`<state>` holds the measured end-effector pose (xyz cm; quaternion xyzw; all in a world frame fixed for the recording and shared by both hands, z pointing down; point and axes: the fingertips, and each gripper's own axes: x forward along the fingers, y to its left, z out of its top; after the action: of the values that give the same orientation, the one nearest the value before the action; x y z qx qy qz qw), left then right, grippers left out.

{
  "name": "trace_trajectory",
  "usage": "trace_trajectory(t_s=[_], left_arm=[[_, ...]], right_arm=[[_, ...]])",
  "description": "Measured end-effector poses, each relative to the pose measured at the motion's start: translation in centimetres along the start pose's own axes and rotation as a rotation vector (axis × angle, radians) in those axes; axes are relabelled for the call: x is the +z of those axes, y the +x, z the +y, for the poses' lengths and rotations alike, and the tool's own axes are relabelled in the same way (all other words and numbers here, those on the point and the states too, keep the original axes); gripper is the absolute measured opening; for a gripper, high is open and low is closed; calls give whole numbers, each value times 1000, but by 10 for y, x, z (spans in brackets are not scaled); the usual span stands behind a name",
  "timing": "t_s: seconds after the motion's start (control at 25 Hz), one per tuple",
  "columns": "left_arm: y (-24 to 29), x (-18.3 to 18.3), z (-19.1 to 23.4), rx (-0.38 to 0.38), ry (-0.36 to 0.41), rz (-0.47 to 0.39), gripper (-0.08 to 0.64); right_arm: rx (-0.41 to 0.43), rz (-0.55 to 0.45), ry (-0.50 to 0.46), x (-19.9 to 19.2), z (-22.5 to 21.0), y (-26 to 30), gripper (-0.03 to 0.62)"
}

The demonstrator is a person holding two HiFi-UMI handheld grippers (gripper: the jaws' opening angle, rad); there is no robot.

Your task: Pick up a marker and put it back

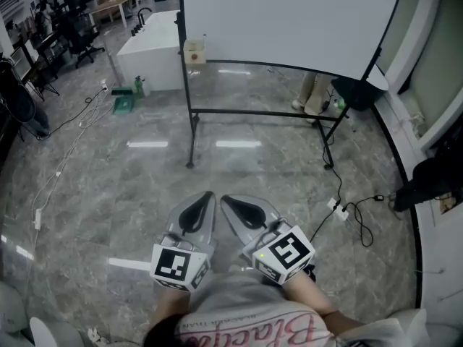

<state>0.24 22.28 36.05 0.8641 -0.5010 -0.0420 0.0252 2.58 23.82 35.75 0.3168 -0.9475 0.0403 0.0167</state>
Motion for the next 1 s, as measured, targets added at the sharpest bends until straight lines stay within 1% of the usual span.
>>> trace_trajectory(t_s=[0.2,0.36,0.6,0.8,1.0], left_arm=[[14,-6,-3,30,-5,5,-2],[25,-20,-7,59,-20,22,-2],[43,-40,0,63,-52,84,-2],[64,-39,21,63,-59,79,-2],[107,-37,66,63,-61,77,-2]], right_arm=[[30,36,0,-9,-11,0,2],[57,55,30,-22,-20,-2,1],[58,77,80,-34,-44,8,2],[27,59,95,-29,-70,29,1],[-17,74,120,-31,-107,68,2]])
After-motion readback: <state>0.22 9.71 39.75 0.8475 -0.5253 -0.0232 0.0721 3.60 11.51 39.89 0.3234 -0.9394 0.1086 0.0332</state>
